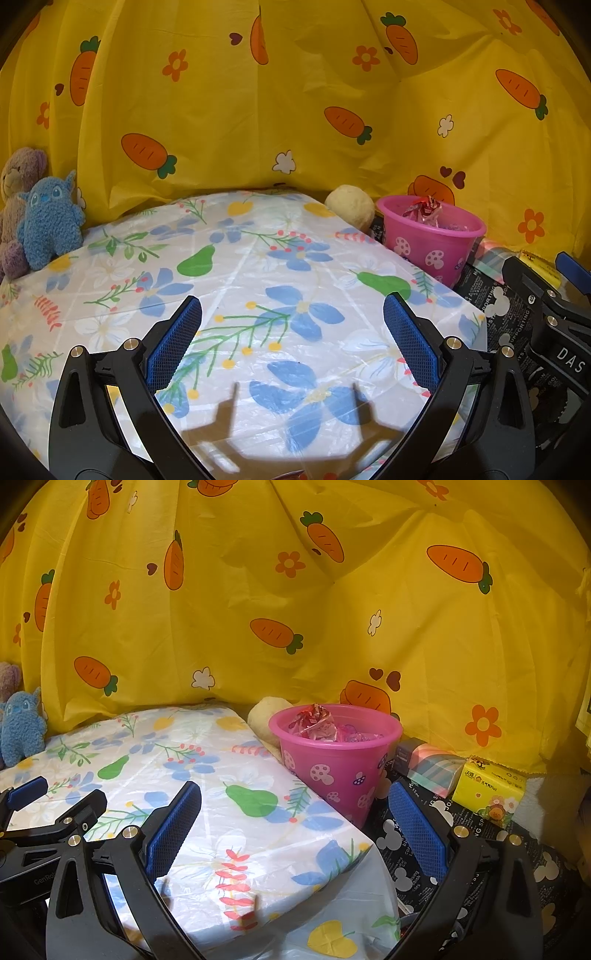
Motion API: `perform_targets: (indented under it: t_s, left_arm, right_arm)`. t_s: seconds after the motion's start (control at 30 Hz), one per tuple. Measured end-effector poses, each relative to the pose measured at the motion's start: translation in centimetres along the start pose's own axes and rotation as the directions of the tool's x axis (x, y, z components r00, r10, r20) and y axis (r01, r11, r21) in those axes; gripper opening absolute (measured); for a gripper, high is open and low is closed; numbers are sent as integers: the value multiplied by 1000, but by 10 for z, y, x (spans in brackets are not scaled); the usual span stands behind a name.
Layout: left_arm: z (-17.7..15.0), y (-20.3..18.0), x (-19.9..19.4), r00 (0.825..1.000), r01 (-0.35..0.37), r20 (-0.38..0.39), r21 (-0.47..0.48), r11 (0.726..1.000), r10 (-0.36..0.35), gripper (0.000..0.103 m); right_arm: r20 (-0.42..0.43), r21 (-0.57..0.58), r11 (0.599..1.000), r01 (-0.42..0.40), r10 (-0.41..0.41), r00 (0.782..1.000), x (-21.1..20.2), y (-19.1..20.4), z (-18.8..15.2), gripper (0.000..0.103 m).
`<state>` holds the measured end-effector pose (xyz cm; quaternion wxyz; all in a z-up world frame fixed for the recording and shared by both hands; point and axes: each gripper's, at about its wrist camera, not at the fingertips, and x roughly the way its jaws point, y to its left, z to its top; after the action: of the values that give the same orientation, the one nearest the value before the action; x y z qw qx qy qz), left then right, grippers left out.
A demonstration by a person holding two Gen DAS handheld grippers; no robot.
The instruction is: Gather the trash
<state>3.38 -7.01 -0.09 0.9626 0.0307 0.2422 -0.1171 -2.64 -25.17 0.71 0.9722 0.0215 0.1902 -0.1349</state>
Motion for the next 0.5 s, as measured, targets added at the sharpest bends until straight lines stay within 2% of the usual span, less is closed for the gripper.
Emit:
perform_targets:
  t_s: [0.5]
  left_arm:
    - [0,-1,-1,1000,2,-1,0,1000,-2,97]
  right_arm:
    - [0,1,1000,0,0,1000,-1,2,1,97]
